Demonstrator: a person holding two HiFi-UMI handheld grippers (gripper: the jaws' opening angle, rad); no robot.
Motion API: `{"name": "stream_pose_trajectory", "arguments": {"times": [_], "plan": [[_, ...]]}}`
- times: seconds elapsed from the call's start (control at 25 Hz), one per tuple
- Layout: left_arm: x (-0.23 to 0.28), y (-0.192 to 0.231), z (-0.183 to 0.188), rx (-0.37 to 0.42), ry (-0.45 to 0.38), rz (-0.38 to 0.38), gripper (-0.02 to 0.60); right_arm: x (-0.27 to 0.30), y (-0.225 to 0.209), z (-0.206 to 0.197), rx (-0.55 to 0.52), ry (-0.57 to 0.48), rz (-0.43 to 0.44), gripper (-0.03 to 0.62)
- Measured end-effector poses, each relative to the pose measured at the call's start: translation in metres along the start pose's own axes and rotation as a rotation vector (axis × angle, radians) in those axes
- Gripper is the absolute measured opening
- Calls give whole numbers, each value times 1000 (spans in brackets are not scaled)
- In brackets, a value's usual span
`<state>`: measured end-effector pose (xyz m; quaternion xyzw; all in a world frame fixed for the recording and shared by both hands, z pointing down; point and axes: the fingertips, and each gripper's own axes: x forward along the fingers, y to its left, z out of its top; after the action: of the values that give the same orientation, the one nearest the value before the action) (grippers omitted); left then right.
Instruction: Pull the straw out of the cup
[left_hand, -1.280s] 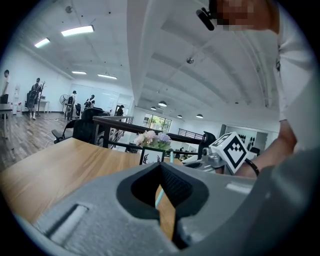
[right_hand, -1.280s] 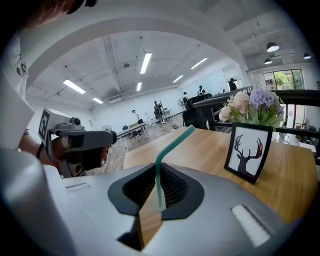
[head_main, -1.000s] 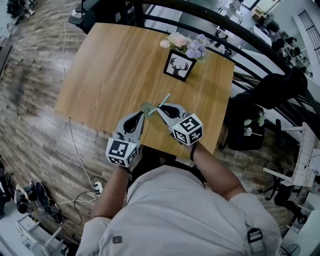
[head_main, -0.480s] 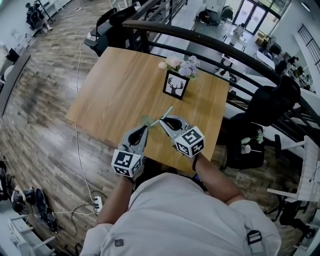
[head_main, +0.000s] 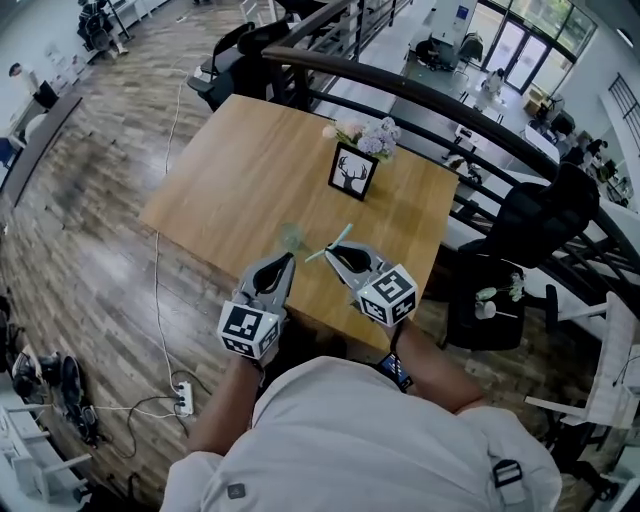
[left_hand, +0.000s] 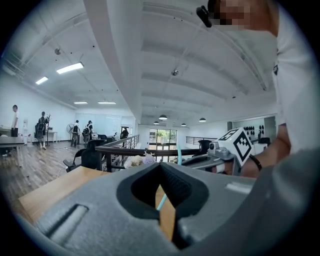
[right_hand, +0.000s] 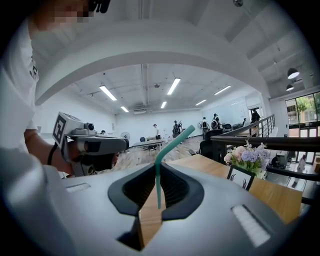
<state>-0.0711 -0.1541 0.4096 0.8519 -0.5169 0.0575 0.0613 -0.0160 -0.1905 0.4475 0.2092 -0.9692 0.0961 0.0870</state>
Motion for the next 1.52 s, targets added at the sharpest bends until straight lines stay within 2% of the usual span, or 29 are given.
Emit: {"name": "stream_pose_trajectory", "arguments": {"times": [0.32, 0.68, 1.16, 1.52], "plan": [[-45, -8, 3, -1, -7, 15, 4, -15, 40, 22, -18, -55, 32, 41], [-112, -12, 1, 6, -24, -33, 5, -22, 105, 29, -21, -101, 3, 40], [-259, -13, -20, 6, -43, -79, 4, -23, 252, 23, -26, -155, -53, 40], [-323, -23, -30, -22, -60, -85, 5, -32, 327, 21, -42, -165, -45, 38]]}}
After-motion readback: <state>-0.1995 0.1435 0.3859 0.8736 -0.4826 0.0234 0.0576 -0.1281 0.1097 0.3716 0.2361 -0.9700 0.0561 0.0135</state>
